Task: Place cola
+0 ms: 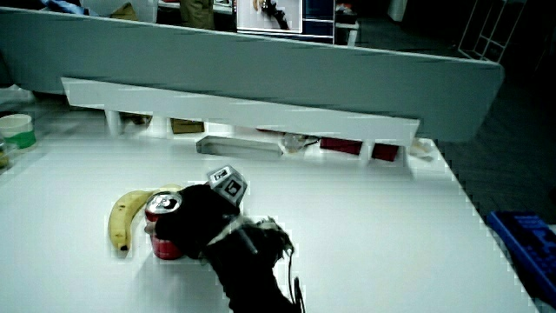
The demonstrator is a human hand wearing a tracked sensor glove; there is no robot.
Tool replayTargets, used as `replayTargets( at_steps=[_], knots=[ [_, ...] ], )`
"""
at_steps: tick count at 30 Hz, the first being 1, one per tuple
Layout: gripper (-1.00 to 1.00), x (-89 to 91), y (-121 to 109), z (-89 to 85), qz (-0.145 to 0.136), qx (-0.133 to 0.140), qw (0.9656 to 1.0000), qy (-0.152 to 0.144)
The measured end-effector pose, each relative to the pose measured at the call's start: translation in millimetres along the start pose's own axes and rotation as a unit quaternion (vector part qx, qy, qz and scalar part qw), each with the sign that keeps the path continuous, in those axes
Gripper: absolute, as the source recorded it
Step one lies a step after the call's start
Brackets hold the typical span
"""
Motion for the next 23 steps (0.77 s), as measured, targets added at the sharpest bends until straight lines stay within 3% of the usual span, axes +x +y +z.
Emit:
replayTargets(
  at_steps=[5,11,13,16,17,18,19,20,21,22,23],
  knots=[
    [-0.29,3.7,0,-0.2,0.000,0.000,1.0000,0.010],
    [-0.57,8.1,-3,1.7,-0.004,-0.011,0.9991,0.041],
    [-0.67,9.7,-4,2.4,-0.001,-0.009,0.9993,0.036],
    [-0.81,11.3,-9,4.5,-0.002,-0.027,0.9990,0.037],
    [-0.86,14.0,-11,6.2,-0.004,-0.016,0.9994,0.029],
    [-0.90,13.3,-16,9.0,0.004,-0.019,0.9995,0.023],
    [-0.95,20.0,-18,10.1,-0.006,-0.046,0.9978,0.048],
    [-1.00,20.5,-25,13.2,-0.010,-0.042,0.9981,0.044],
    [-1.00,17.8,-33,16.6,-0.008,-0.003,0.9999,0.009],
    [-1.00,20.1,-38,17.7,-0.014,-0.032,0.9992,0.019],
    [-1.00,18.9,-46,20.4,-0.024,-0.029,0.9992,0.014]
  ],
)
